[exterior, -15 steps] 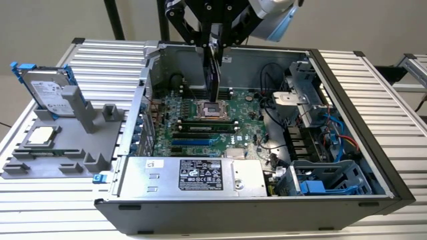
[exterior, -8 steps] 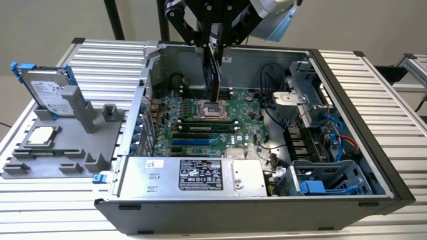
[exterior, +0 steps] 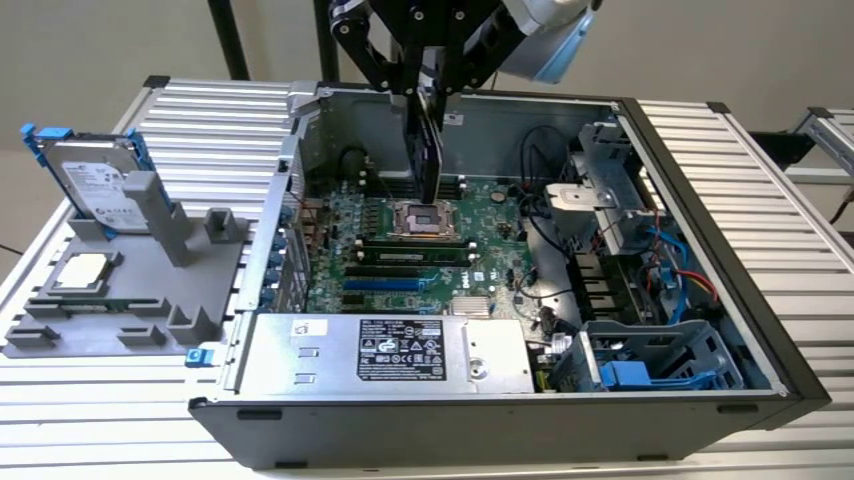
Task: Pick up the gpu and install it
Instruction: 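Insert the gpu into the slot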
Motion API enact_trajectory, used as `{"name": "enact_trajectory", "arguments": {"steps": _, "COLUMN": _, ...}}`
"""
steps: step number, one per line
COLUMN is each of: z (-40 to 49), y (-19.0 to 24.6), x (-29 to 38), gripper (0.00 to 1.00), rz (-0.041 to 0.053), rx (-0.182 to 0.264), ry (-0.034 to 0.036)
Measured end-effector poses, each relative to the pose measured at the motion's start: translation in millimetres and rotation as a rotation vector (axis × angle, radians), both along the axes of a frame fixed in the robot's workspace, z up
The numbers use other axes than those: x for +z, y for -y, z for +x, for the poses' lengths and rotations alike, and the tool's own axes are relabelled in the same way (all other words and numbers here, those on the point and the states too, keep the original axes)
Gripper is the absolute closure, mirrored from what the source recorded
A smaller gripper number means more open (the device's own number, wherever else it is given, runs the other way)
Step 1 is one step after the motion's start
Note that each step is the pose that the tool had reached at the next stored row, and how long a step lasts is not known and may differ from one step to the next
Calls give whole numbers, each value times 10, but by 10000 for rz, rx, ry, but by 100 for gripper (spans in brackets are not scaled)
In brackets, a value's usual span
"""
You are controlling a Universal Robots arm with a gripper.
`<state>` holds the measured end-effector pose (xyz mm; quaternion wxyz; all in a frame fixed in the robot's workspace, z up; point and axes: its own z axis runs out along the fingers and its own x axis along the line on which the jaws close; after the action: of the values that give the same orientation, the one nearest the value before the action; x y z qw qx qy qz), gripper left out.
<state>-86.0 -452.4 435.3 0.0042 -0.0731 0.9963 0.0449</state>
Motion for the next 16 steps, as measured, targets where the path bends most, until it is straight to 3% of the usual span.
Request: {"name": "enact_trajectory", "arguments": {"steps": 16, "z": 0, "y": 0, "x": 0, "gripper": 100, "rz": 0, "rx": 419, "ry": 0}}
